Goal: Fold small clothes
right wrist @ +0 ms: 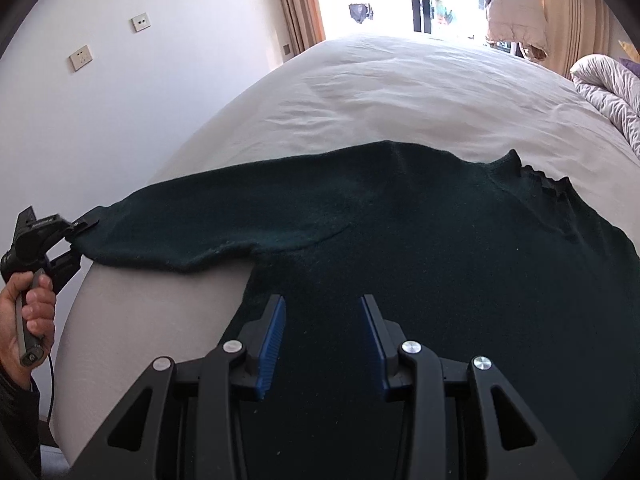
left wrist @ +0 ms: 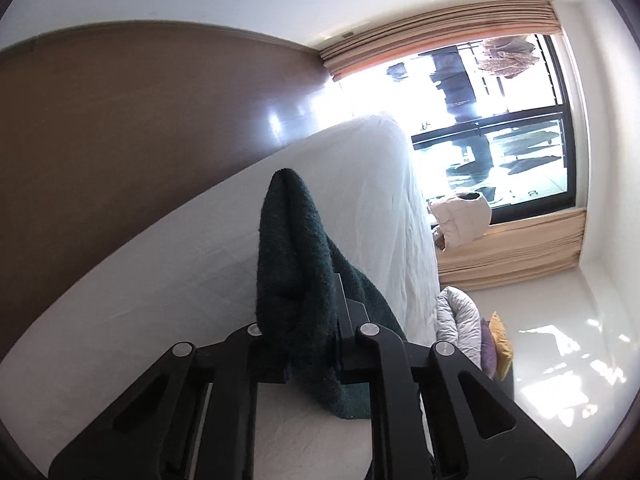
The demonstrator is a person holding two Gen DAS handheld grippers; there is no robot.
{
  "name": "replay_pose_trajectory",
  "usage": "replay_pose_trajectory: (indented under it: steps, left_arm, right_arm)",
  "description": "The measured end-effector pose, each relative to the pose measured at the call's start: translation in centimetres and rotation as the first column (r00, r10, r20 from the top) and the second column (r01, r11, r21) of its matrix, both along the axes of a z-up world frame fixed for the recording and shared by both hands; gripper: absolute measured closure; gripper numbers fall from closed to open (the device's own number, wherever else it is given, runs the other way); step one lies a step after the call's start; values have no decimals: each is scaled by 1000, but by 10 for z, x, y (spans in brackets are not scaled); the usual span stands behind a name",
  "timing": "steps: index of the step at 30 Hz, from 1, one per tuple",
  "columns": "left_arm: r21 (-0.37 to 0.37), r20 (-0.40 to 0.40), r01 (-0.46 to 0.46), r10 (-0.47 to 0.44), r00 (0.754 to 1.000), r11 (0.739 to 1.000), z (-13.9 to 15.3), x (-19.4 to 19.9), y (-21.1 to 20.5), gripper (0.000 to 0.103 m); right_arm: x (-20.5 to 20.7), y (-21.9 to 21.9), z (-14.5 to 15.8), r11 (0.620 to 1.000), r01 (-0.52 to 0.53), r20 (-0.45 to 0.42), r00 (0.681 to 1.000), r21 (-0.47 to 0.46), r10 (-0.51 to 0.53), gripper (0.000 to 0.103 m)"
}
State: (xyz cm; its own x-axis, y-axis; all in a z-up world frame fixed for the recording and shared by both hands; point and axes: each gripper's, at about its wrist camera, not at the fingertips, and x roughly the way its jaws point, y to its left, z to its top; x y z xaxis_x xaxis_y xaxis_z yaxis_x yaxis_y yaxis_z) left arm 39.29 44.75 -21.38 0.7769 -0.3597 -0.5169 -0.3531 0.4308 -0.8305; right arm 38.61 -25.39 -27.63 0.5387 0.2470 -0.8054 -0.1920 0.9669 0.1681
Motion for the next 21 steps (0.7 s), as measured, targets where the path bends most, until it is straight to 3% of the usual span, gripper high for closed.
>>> replay_pose_trajectory:
  steps: [3, 8, 14, 18, 21]
  left_arm:
    - [109, 43, -5, 0, 999, 994, 23, 11, -13, 93]
    - [213, 104, -8, -14, 994, 977, 38, 39, -42, 93]
    - [307, 155, 2, -52, 986, 952, 84, 70, -84, 93]
    - [342, 180, 16, -82, 980, 940, 116, 82, -113, 93]
    - [370, 207, 23, -107, 972, 929, 142, 89, -139, 93]
  right_arm:
    - [24, -8, -3, 999, 13, -23, 1000, 36, -12, 73]
    - [66, -25, -12, 991, 79, -76, 995, 107, -71, 88]
    - [93, -28, -30, 989, 91, -109, 991, 115, -79, 89]
    - [100, -21, -38, 996, 54, -93, 995, 67, -48, 89]
    - [102, -25, -34, 993, 48, -89, 995, 107, -39, 89]
